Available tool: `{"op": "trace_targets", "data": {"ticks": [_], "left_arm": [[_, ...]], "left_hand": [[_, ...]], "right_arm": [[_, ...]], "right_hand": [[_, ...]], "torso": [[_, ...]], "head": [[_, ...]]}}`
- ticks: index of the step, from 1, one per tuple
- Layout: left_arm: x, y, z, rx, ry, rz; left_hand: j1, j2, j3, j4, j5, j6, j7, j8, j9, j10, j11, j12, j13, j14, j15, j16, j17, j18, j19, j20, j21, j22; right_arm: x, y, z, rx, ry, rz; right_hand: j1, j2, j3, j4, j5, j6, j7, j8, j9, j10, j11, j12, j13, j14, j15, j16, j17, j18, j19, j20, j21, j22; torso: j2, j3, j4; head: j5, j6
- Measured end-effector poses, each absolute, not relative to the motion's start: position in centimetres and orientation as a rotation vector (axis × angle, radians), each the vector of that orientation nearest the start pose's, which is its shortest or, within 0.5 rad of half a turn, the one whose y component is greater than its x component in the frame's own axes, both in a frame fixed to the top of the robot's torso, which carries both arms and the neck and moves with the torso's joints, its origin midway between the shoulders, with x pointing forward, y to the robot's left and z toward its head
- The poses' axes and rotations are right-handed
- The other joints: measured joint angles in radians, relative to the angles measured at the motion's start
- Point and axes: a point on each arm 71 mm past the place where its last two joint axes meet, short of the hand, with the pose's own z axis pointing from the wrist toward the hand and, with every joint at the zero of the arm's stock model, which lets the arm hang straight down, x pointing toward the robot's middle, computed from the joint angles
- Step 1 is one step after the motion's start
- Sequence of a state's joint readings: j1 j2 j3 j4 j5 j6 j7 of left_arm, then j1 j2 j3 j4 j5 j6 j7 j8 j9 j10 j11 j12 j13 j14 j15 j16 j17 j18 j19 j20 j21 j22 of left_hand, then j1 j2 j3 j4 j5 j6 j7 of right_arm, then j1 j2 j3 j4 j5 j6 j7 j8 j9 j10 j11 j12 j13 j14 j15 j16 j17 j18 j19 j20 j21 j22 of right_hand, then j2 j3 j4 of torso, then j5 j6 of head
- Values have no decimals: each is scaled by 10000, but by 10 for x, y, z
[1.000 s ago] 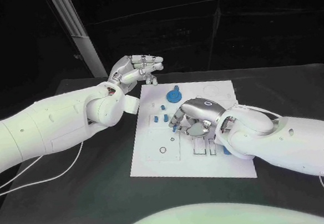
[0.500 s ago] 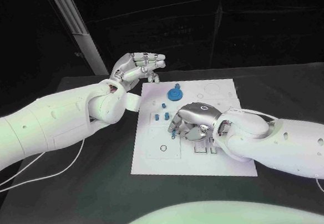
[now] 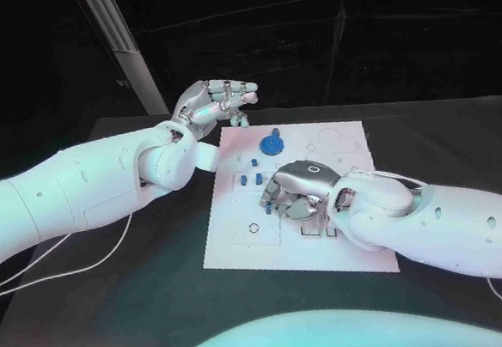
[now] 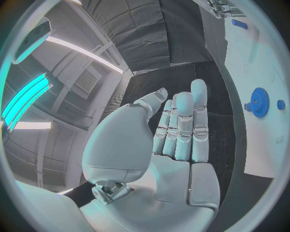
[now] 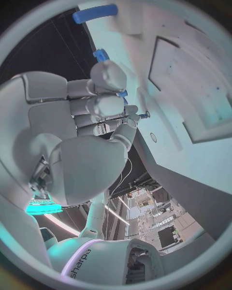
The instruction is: Assemble the parts on the task board
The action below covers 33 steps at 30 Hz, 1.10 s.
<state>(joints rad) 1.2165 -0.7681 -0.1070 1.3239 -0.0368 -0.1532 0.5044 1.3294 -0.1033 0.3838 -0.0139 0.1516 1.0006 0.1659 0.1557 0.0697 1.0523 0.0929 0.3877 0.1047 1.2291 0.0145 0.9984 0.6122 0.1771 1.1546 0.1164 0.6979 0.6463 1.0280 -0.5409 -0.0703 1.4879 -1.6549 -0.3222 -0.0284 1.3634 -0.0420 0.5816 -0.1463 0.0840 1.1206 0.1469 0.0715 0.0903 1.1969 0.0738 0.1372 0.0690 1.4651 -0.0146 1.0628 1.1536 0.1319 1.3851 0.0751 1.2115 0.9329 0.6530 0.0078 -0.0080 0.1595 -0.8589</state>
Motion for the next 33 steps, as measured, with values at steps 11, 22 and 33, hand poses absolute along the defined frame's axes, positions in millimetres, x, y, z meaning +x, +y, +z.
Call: {"op": "trace_targets", "data": {"ticks": [11,22,33], "left_arm": [[517,224,-197,-9938,14073,-16008],[517,224,-197,-9942,14090,-16013],[517,226,-198,-9979,14126,-15954]], "left_hand": [[0,0,0,0,0,0,0,0,0,0,0,-3,0,0,0,0,1,0,0,0,0,0],[0,0,-30,30,0,-37,37,0,0,0,0,35,8,0,0,0,-19,0,0,0,0,0],[0,0,-30,30,0,-37,37,0,0,-36,36,35,7,0,0,0,-19,0,0,0,0,-8]], "right_arm": [[420,-47,-261,-5016,16790,9224],[419,-43,-261,-5406,16726,9066],[412,-43,-267,-5717,16831,9033]], "right_hand": [[0,0,-1,0,0,-13,-14,-3,-2,0,0,0,-1,0,0,0,-30,0,-37,36,43,20],[0,0,-2,0,-57,-29,-29,-23,1,0,0,0,-1,0,0,0,-69,1,-36,36,43,19],[-423,-421,-361,161,118,-992,370,-88,-192,-1171,371,-564,-78,-8,212,-204,-522,3,-407,293,-208,-478]], "torso": [[0,-3,3],[0,-4,3],[-7,-5,2]], "head": [[-2,-50],[-17,-73],[-18,-78]]}}
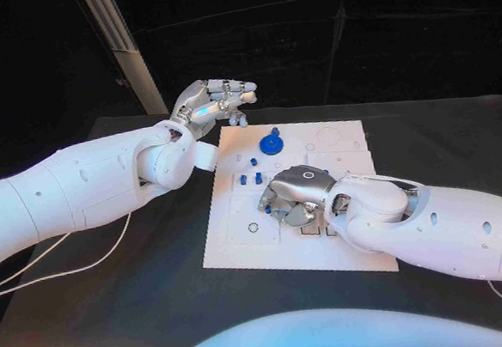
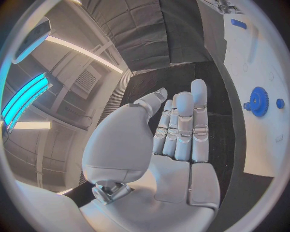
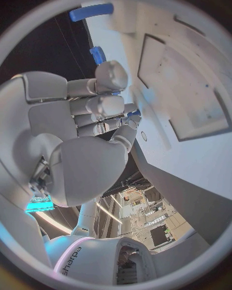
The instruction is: Assemble the parts on the task board
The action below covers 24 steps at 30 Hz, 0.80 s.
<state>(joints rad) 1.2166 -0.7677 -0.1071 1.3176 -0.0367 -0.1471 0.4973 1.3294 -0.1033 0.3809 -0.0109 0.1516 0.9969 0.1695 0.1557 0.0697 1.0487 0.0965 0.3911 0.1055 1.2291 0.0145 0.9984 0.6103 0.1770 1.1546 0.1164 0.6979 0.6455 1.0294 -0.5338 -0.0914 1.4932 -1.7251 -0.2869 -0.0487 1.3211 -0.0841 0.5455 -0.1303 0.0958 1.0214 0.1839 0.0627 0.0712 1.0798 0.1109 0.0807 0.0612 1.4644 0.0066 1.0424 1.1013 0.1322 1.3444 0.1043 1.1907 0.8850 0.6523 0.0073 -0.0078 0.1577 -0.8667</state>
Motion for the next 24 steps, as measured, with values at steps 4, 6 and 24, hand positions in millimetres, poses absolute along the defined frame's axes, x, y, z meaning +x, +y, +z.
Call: {"op": "trace_targets", "data": {"ticks": [4,6,24], "left_arm": [[518,226,-198,-9987,14141,-15948],[518,226,-198,-9993,14150,-15942],[518,228,-199,-10036,14192,-15879]], "left_hand": [[0,0,0,0,0,1,0,0,0,0,0,0,-1,0,0,0,0,0,0,0,0,0],[0,0,0,0,0,0,0,0,0,0,0,0,0,0,0,0,1,-1,0,0,0,0],[0,0,0,0,0,1,0,0,0,0,0,-1,-2,0,0,0,-23,0,0,0,0,1]], "right_arm": [[412,-43,-267,-5702,16832,9043],[411,-44,-267,-5681,16829,9055],[411,-67,-257,-4326,15965,9624]], "right_hand": [[0,0,-28,29,0,-111,66,-1,-28,-155,88,-35,-1,25,25,0,-53,0,-44,44,-27,-85],[0,0,-28,29,0,-111,67,-1,-29,-155,88,-36,0,25,25,0,-53,-1,-44,44,-27,-85],[13,-117,-221,57,151,-454,149,1,-6,-472,121,199,55,25,96,-377,-611,-1,-418,173,-405,-586]], "torso": [[-3,1,-2],[-3,1,-3],[-3,2,-7]], "head": [[-6,9],[-7,11],[-56,85]]}}
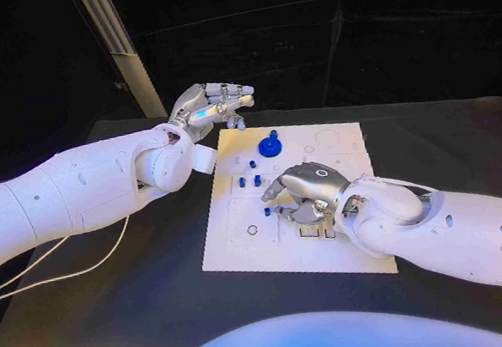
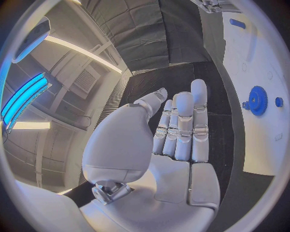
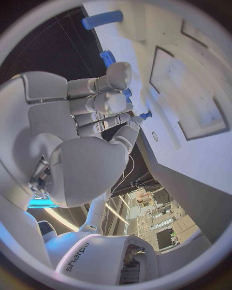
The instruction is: Assemble the parts on the task board
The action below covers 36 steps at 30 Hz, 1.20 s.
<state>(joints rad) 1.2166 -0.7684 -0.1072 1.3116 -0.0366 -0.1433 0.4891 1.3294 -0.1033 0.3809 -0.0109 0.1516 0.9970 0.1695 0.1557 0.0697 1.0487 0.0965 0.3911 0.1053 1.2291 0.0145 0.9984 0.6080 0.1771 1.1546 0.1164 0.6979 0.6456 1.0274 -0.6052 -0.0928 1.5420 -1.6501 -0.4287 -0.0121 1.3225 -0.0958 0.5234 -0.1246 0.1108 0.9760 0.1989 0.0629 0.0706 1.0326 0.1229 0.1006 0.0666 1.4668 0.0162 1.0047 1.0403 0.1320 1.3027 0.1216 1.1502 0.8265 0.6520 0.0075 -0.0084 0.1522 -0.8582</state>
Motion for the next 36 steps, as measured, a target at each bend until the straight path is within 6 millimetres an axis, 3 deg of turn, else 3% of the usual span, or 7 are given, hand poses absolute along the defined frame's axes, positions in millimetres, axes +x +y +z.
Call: {"op": "trace_targets", "data": {"ticks": [5,10,19,21,27,30,36], "left_arm": [[518,229,-199,-10045,14204,-15871],[518,230,-199,-10053,14216,-15867],[518,230,-199,-10058,14243,-15889],[518,230,-199,-10056,14250,-15898],[518,228,-199,-10041,14280,-15953],[518,228,-199,-10040,14287,-15961],[519,228,-200,-10054,14322,-15961]], "left_hand": [[0,0,0,0,0,0,0,0,0,0,0,0,0,0,0,0,0,0,0,0,0,0],[0,0,0,0,0,0,0,0,0,0,0,0,0,0,0,0,1,-1,0,0,0,0],[0,0,-57,0,0,0,0,0,0,0,0,0,7,0,0,0,-25,0,0,0,0,1],[0,0,-57,0,0,0,0,0,0,0,0,0,7,0,0,0,-27,0,0,0,0,1],[0,0,-57,0,0,0,0,0,0,0,0,1,7,0,0,0,-26,0,0,0,0,-1],[0,0,-57,0,0,0,0,0,0,0,0,40,6,0,0,0,-26,0,0,0,0,-8],[0,0,-57,0,0,0,0,0,0,0,0,40,6,0,0,0,-26,0,0,0,0,-8]], "right_arm": [[416,-87,-242,-3539,15729,9772],[431,-113,-220,-2840,15681,9471],[452,-156,-204,-2677,16422,8060],[455,-160,-204,-2752,16619,7757],[461,-163,-210,-3024,17197,7127],[463,-159,-213,-3262,17519,6944],[465,-149,-218,-3693,18030,6702]], "right_hand": [[-53,-52,-101,101,40,37,-36,0,0,39,39,69,0,0,0,39,-23,-1,75,0,67,98],[-197,-196,-336,195,88,37,-36,0,9,36,37,116,-6,0,-1,39,-97,-1,76,-1,68,112],[-362,-361,-1190,376,88,-202,-274,0,-2,-145,-143,338,-9,0,-1,39,-395,-1,75,-1,25,-54],[-373,-372,-1416,415,88,-237,-309,0,-2,-224,-213,386,-8,0,-1,39,-435,0,70,-5,-42,-129],[-368,-371,-1981,539,88,-295,-367,0,-2,-634,-160,453,-8,0,-1,39,-538,0,37,-38,-147,-270],[-301,-423,-2229,567,141,-389,-317,0,-2,-775,-128,541,-8,0,-1,39,-627,0,30,-45,-262,-396],[56,-153,-2483,525,148,-425,-282,0,-2,-840,-126,845,43,0,-1,52,-743,1,-38,-38,-319,-506]], "torso": [[-9,-6,-4],[-10,-10,-10],[-12,-13,-15],[-10,-8,-13],[5,4,5],[13,4,11],[19,5,11]], "head": [[-69,59],[-226,178],[-547,412],[-599,446],[-725,456],[-771,436],[-797,440]]}}
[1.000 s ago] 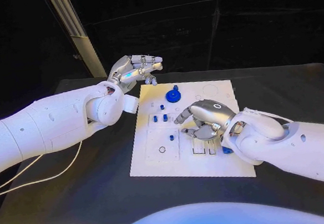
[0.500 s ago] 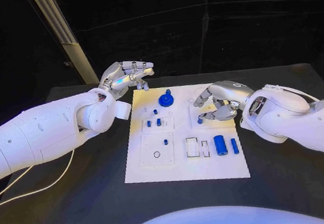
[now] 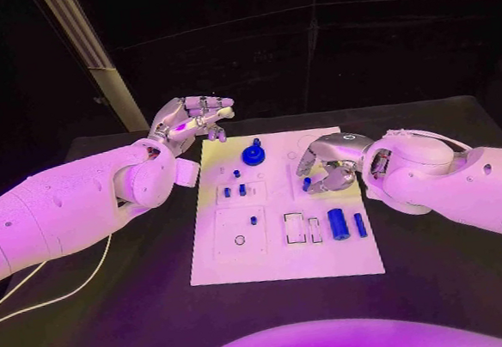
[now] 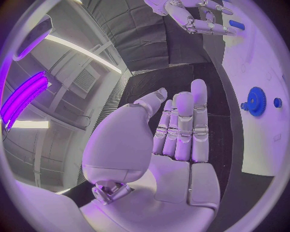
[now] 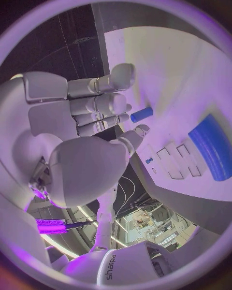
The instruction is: Assemble the parts on the task board
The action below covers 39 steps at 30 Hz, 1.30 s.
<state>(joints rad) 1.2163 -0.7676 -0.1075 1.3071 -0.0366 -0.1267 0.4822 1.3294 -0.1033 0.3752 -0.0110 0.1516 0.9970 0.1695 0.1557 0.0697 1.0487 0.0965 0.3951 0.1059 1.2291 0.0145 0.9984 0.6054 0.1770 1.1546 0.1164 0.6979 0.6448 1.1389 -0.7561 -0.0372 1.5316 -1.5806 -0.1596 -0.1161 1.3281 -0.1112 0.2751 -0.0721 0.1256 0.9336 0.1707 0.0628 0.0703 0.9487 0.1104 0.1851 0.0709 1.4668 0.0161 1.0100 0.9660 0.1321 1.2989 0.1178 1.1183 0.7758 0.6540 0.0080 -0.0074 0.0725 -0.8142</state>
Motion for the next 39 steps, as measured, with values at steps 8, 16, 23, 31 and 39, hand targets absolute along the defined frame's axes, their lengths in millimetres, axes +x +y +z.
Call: {"op": "trace_targets", "data": {"ticks": [8,16,23,31,39], "left_arm": [[519,228,-200,-10060,14361,-15984],[519,228,-200,-10063,14379,-15997],[519,229,-200,-10075,14386,-15971],[520,230,-201,-10094,14395,-15927],[520,230,-201,-10100,14408,-15924]], "left_hand": [[0,0,0,0,0,0,0,0,0,0,0,0,-1,0,0,0,0,-1,0,0,0,0],[0,0,0,0,0,0,0,0,0,0,0,0,-1,0,0,0,1,-1,0,0,0,1],[0,0,1,0,0,0,0,0,0,0,0,0,11,0,0,0,-28,0,0,0,0,1],[0,0,1,0,0,0,0,0,0,0,0,0,10,0,0,0,-28,0,0,0,0,1],[0,0,1,0,0,0,0,0,0,-37,-37,0,9,-73,-3,0,-49,-1,0,0,-37,2]], "right_arm": [[467,-143,-222,-3989,18279,6424],[468,-141,-223,-4228,18264,6181],[468,-141,-223,-4428,18142,5966],[466,-139,-221,-4583,17979,5942],[462,-141,-216,-4479,17517,6243]], "right_hand": [[378,378,84,-28,-22,175,-60,63,57,584,-71,511,7,0,0,221,4,-1,137,-22,171,341],[589,670,797,-126,-311,727,-138,212,115,1120,-219,732,-49,1,-76,589,234,0,327,-107,527,867],[588,669,1055,-163,-332,877,-164,212,125,1307,-263,737,-77,-35,-112,705,263,0,364,-144,619,995],[587,667,1423,-232,-381,1350,-251,369,188,1650,-320,906,-54,0,-219,1074,490,1,539,-218,931,1441],[644,721,1891,-474,-536,1643,-291,467,229,1756,-213,998,-1,1,-291,1144,485,0,611,-290,1084,1700]], "torso": [[0,-3,11],[-4,-2,4],[-5,1,-1],[-5,3,-2],[-6,3,-8]], "head": [[-67,28],[-70,19],[-60,54],[-56,76],[-48,55]]}}
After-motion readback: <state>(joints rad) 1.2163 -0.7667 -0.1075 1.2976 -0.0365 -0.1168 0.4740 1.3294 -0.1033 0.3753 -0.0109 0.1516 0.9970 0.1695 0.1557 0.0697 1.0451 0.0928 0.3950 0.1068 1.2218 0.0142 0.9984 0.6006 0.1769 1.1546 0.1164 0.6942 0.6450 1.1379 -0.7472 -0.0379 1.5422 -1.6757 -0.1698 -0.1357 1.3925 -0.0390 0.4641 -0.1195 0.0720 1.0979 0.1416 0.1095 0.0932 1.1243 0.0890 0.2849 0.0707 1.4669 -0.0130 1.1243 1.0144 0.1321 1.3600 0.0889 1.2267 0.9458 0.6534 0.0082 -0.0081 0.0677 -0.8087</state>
